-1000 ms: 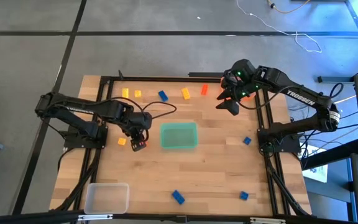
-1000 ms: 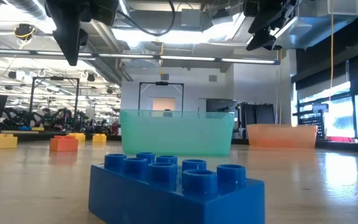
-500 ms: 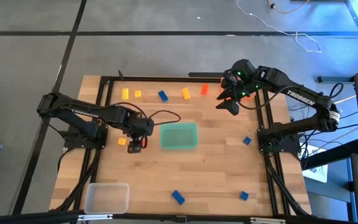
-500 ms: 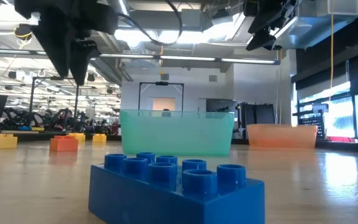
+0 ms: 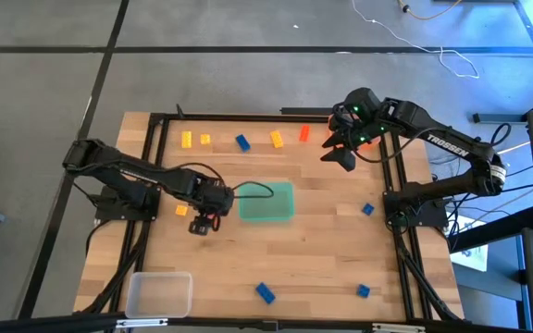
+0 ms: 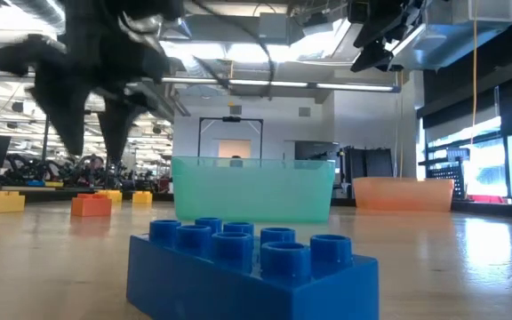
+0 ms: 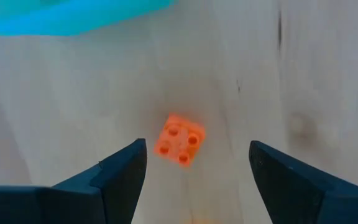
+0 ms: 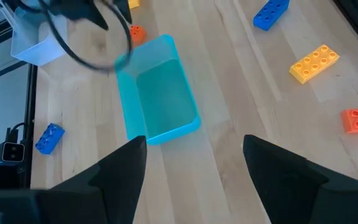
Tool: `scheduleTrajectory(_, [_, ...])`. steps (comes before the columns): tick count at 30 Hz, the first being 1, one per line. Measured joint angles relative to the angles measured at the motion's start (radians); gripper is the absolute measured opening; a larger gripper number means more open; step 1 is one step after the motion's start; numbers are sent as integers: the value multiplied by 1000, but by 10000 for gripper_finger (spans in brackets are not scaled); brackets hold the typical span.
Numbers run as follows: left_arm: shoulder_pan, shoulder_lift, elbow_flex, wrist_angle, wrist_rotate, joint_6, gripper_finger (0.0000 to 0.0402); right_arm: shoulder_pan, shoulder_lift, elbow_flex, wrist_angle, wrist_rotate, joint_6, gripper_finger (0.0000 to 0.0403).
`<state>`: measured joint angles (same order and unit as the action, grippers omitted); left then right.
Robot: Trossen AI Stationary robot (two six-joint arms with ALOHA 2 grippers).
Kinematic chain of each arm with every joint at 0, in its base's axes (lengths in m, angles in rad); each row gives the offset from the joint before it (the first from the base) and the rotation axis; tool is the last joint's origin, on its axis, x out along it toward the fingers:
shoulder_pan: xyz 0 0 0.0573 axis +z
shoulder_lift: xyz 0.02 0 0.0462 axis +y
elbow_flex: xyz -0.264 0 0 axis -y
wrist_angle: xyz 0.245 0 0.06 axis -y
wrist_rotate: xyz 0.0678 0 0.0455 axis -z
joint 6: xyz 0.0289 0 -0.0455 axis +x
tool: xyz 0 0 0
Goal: Sort & place blocks by color
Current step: Put the orange game piece into the orange bin
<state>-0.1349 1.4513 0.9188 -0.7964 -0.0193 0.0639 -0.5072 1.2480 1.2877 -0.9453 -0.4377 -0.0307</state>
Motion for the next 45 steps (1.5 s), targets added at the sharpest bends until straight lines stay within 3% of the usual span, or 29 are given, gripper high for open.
scheduleTrajectory(16, [1,230,-5,49,-24,73,274,0,0,0,13,0,0,268])
scheduleTrajectory(33, [1,255,-3,62,-35,-30,271,0,0,0,14,0,1,268])
scheduleTrajectory(38, [-11,255,-4,62,-51,-28,232,0,0,0,14,0,1,268])
scheduleTrajectory(45, [-12,256,-4,65,-45,-33,130,0,0,0,14,0,-38,268])
